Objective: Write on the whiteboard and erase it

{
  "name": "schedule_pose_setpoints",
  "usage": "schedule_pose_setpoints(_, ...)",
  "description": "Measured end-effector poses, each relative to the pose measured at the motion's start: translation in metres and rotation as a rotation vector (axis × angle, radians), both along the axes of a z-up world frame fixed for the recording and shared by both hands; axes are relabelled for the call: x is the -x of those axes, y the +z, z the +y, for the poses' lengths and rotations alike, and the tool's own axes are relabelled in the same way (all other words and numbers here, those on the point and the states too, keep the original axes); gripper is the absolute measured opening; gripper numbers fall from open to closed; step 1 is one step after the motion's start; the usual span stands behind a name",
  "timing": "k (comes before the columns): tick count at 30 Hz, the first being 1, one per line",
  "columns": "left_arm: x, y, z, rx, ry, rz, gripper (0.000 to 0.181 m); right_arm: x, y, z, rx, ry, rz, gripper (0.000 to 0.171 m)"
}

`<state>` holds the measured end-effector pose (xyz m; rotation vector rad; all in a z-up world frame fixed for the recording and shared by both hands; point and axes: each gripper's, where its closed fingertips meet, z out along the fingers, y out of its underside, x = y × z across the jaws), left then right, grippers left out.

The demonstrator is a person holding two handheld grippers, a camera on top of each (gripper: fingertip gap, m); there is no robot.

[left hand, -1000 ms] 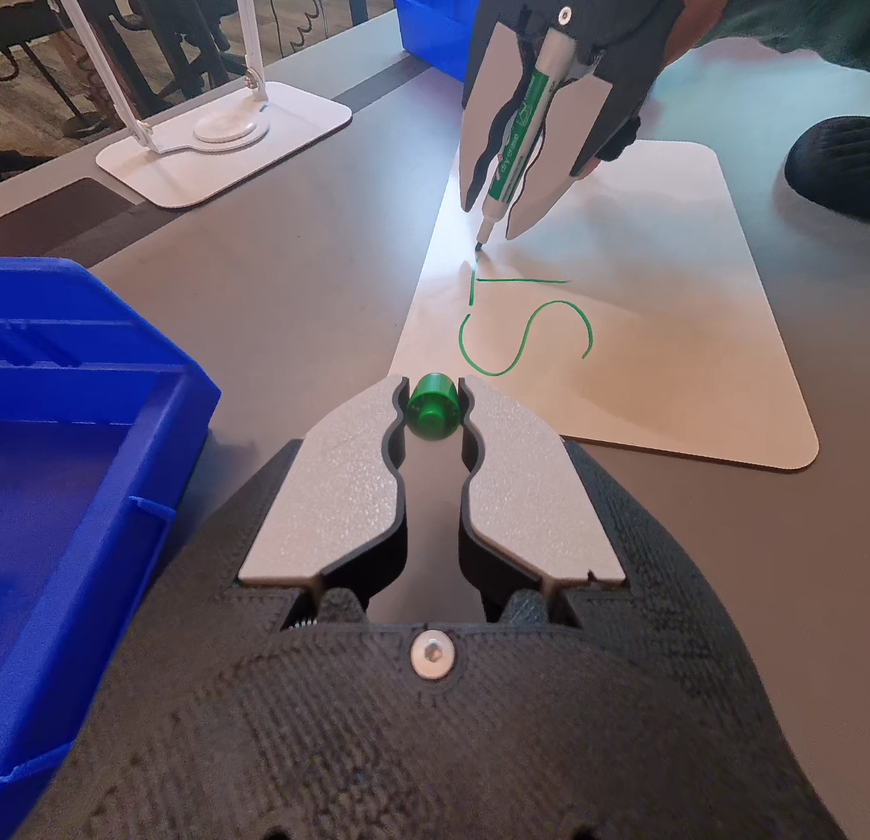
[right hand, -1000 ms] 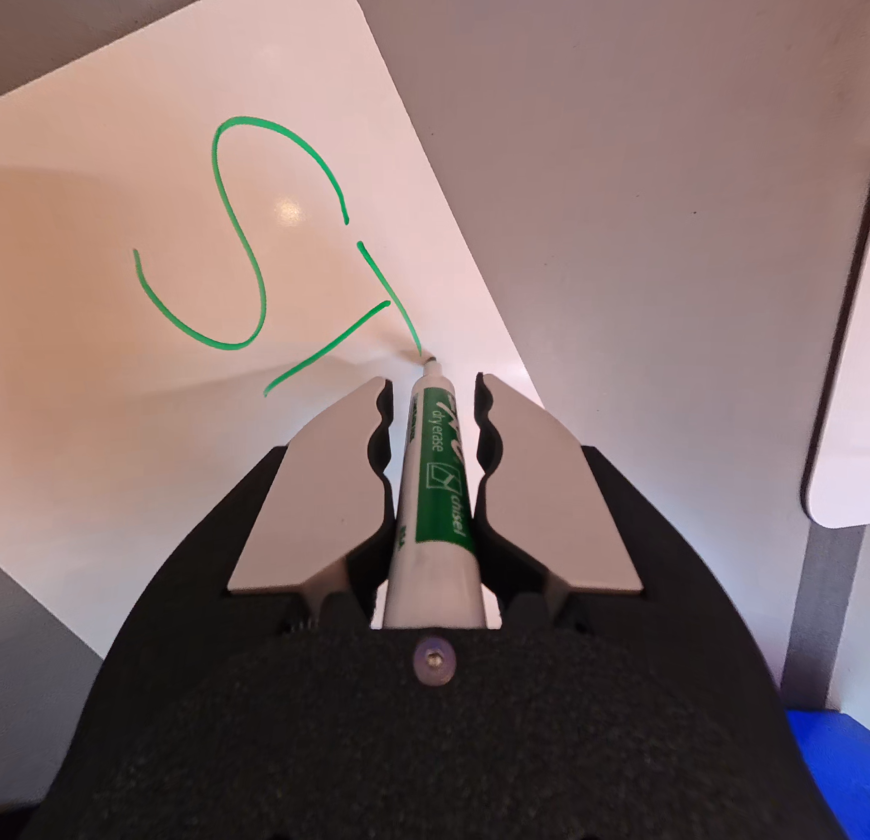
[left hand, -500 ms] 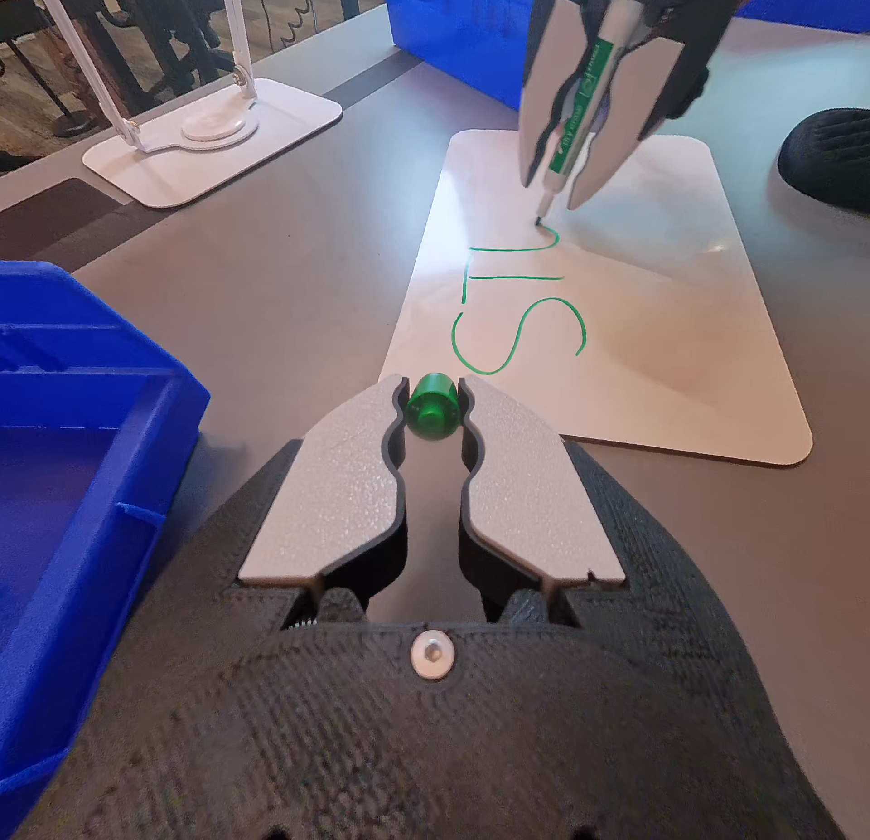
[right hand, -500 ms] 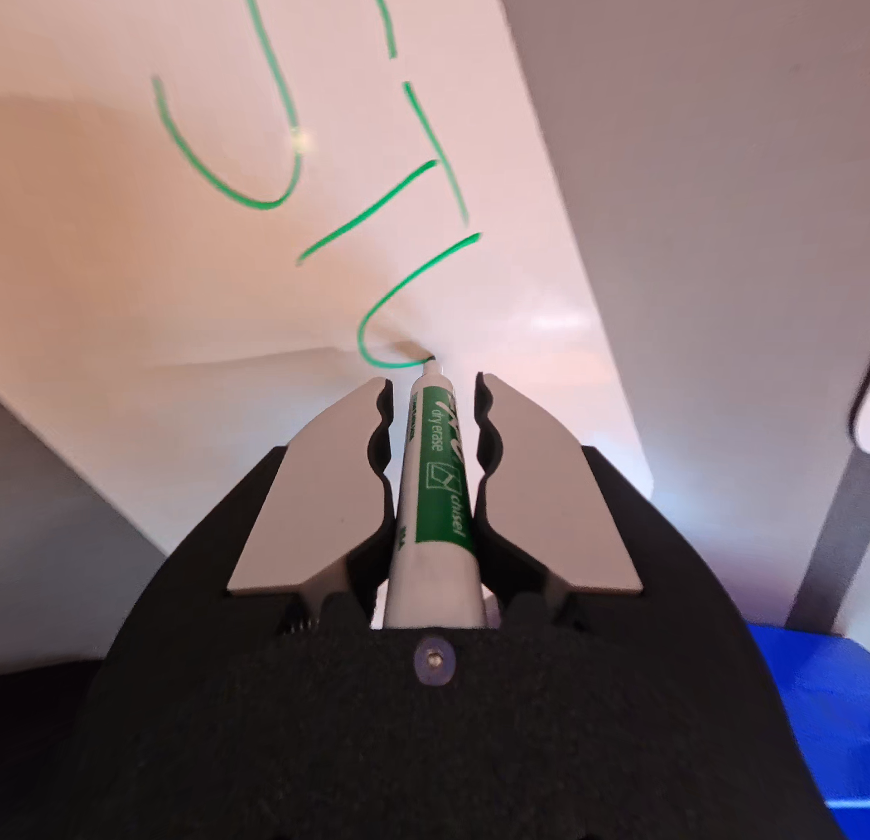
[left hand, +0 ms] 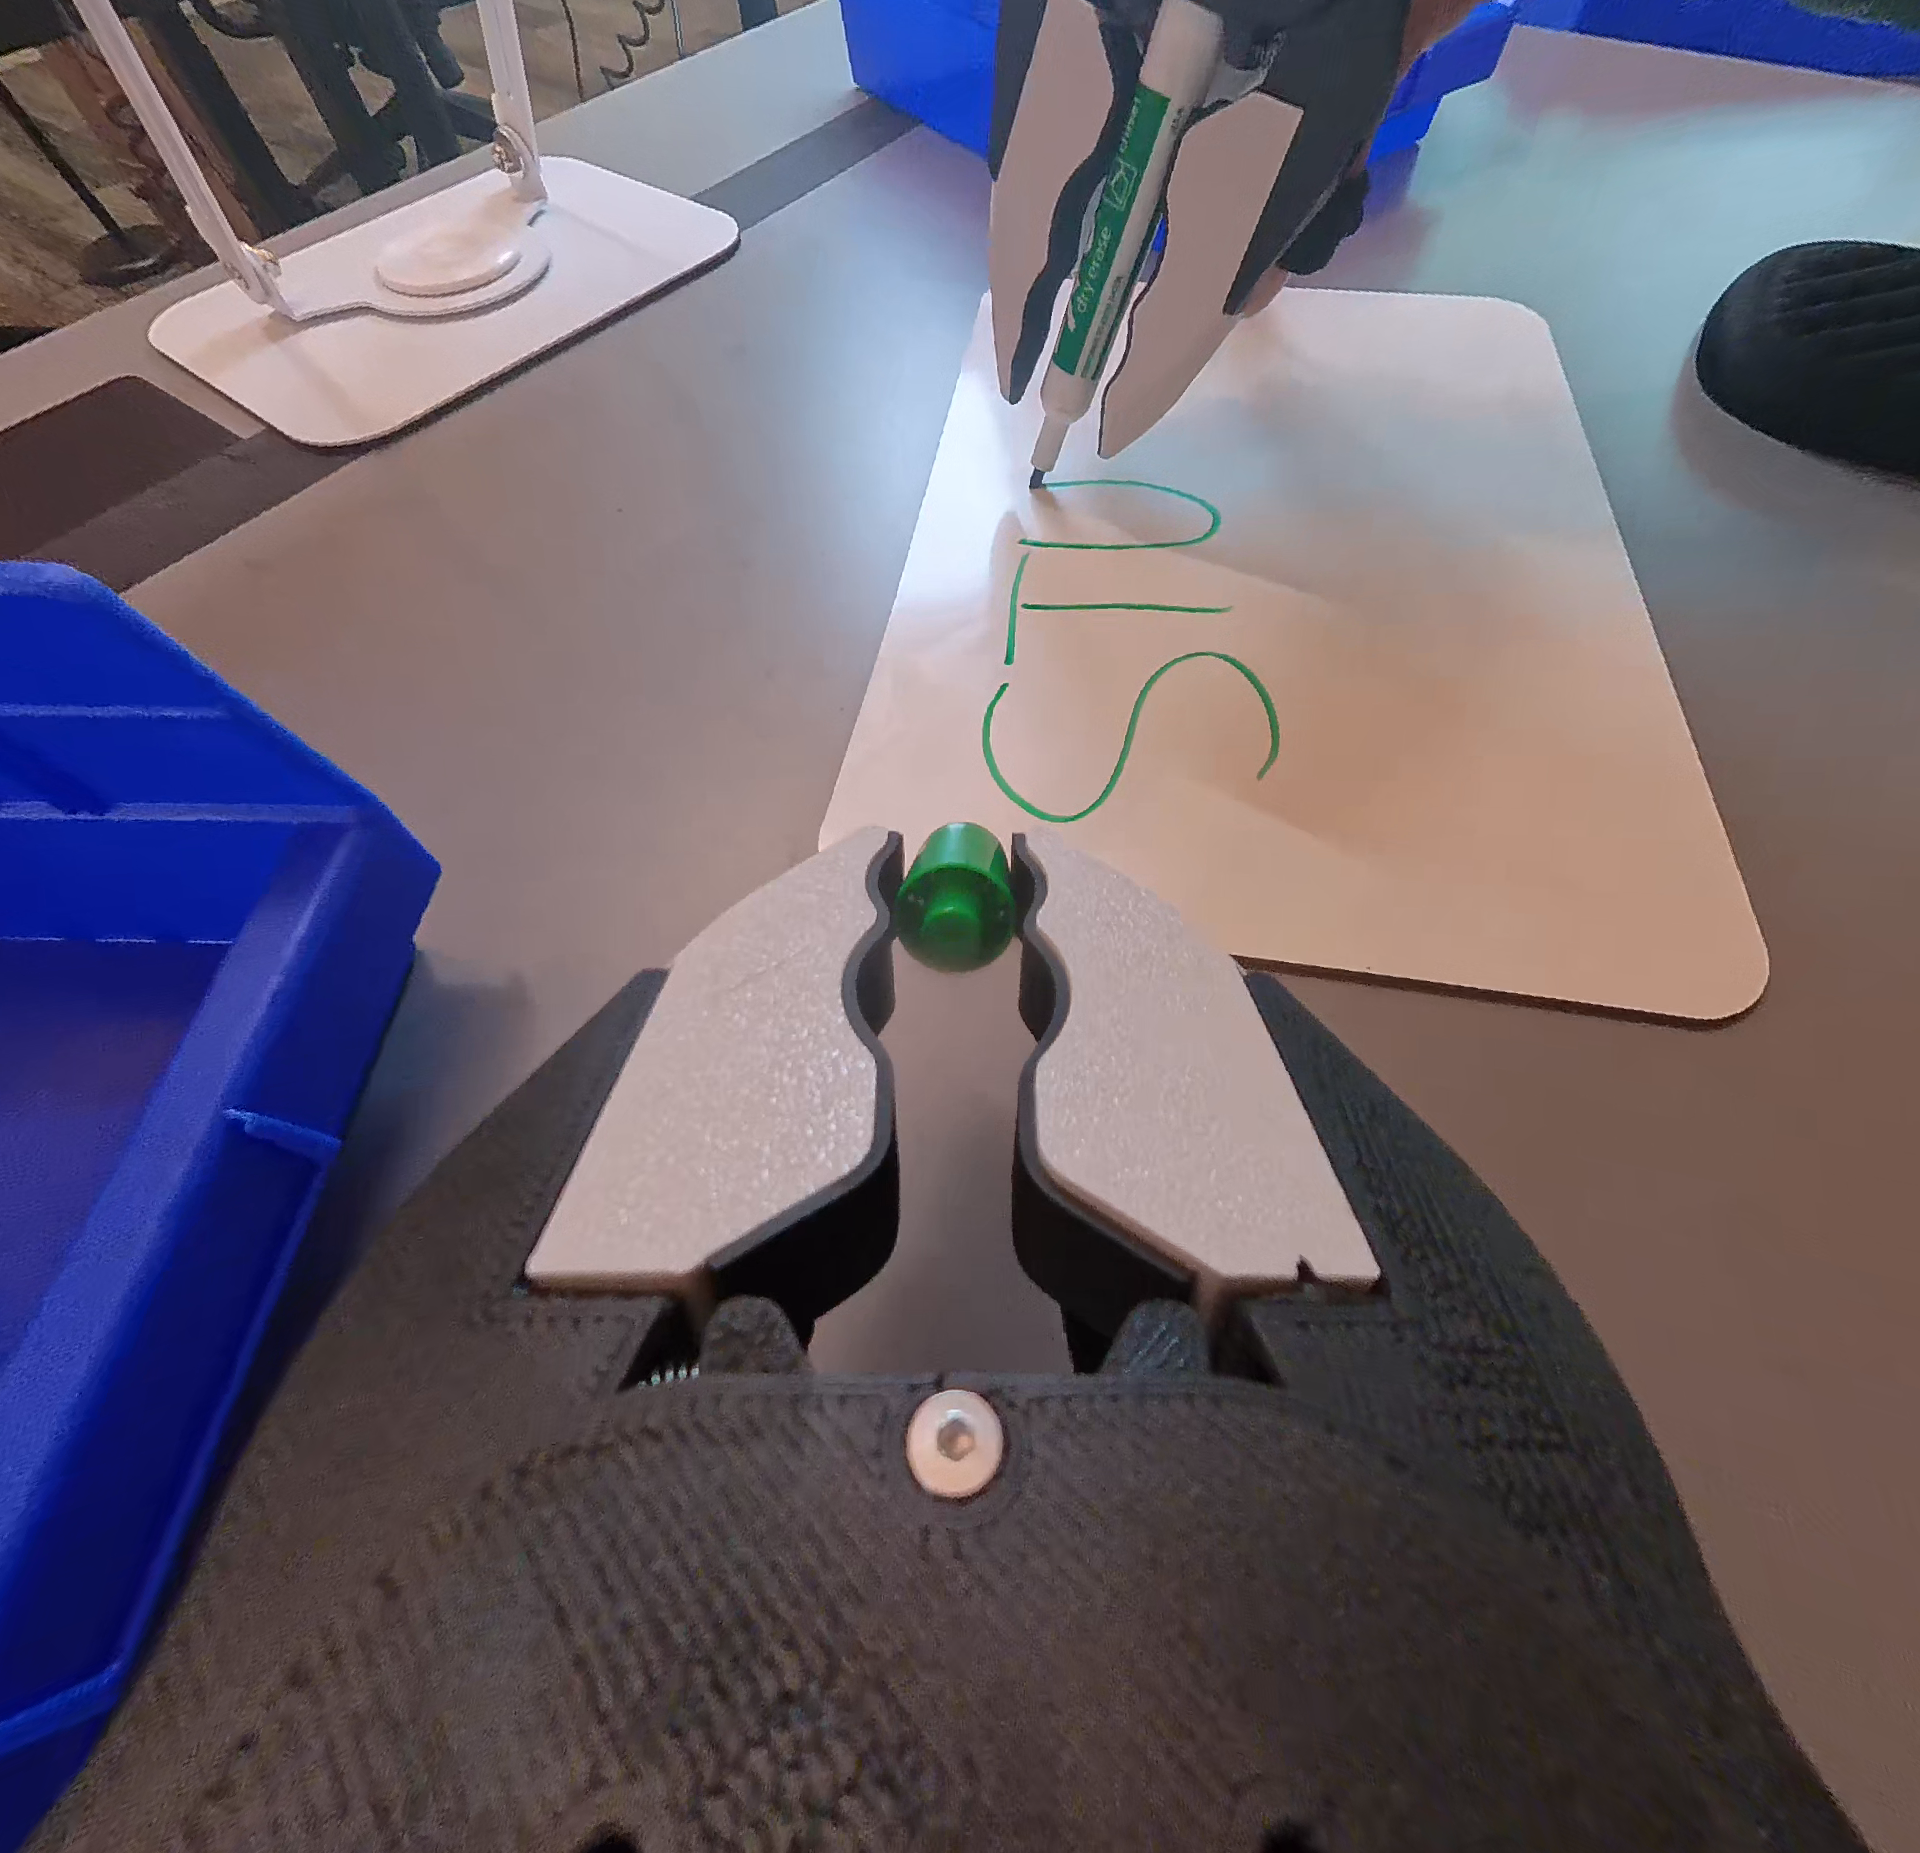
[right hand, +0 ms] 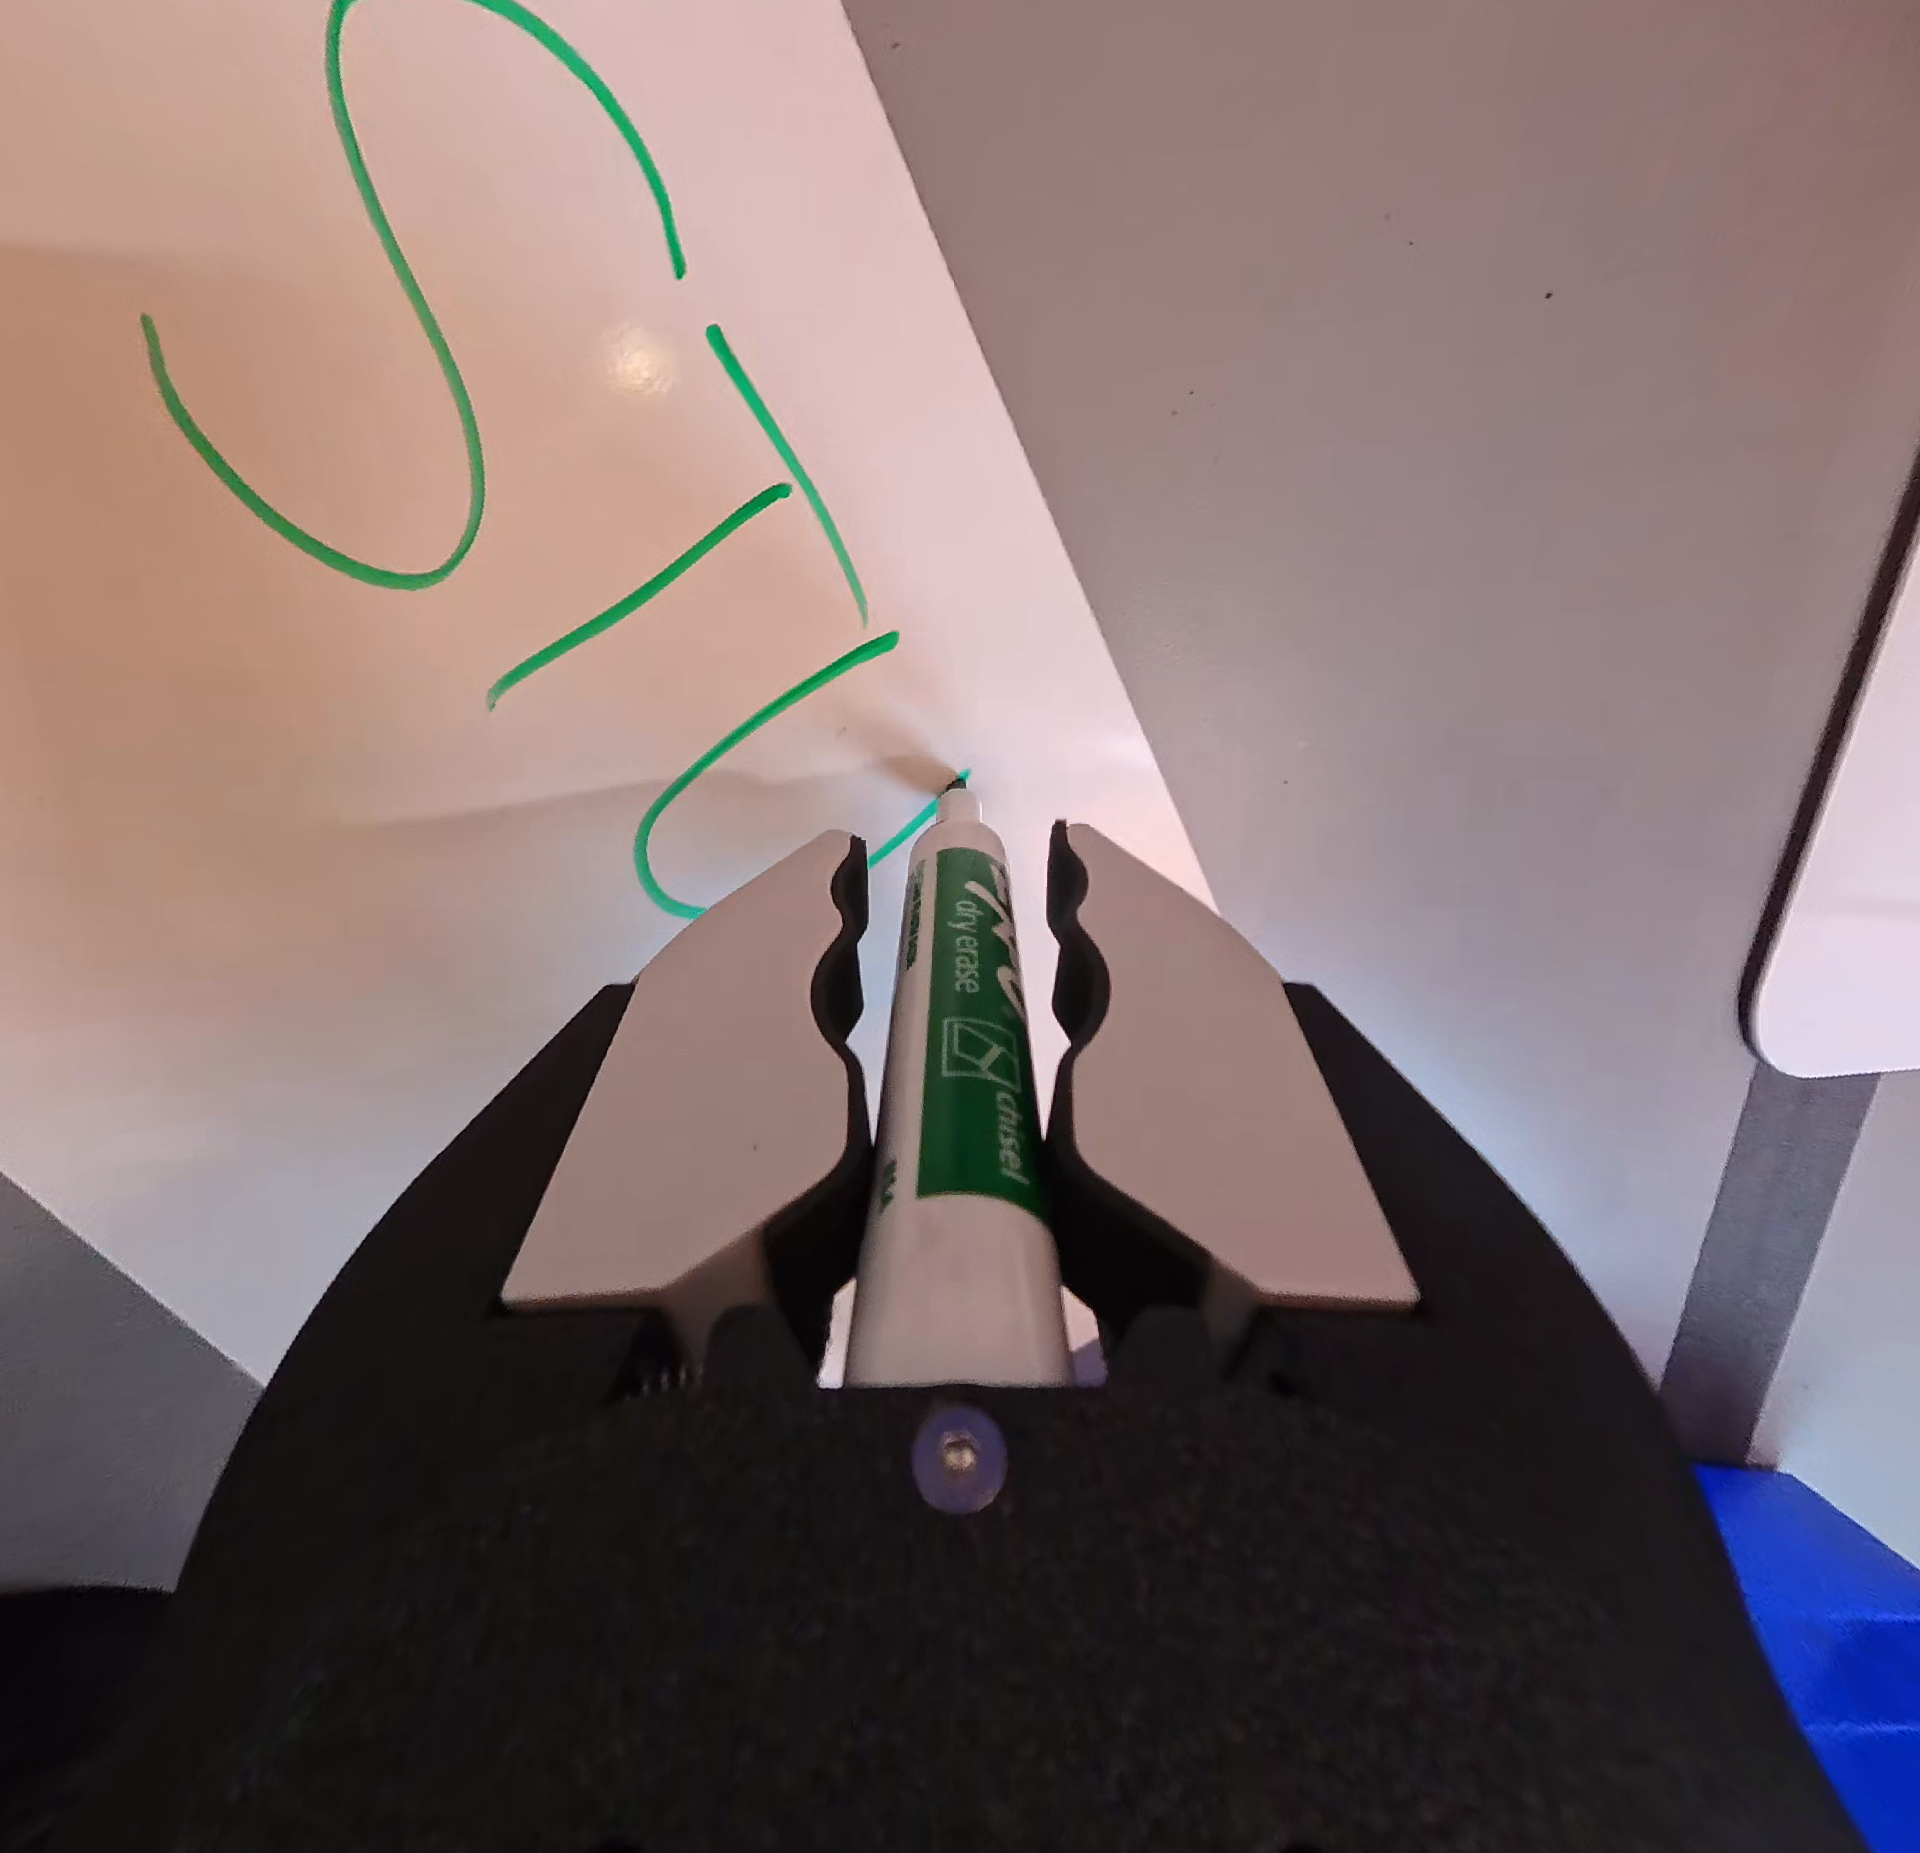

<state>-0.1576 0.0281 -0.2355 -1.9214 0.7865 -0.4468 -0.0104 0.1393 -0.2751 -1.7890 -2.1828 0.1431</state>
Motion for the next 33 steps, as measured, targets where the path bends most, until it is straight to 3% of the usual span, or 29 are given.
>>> schedule_pose_setpoints(11, -0.002, 0.001, -0.001, -0.012, -0.010, 0.010, 0.019, -0.042, 0.001, -0.041, 0.080, 0.017, -0.089, 0.034)
schedule_pose_setpoints(23, -0.002, 0.000, -0.001, -0.016, -0.012, 0.020, 0.019, -0.014, 0.001, 0.008, 0.026, -0.008, 0.030, 0.034)
schedule_pose_setpoints(33, -0.003, 0.001, -0.003, -0.018, -0.021, 0.017, 0.019, -0.035, 0.000, -0.008, 0.060, -0.006, -0.030, 0.034)
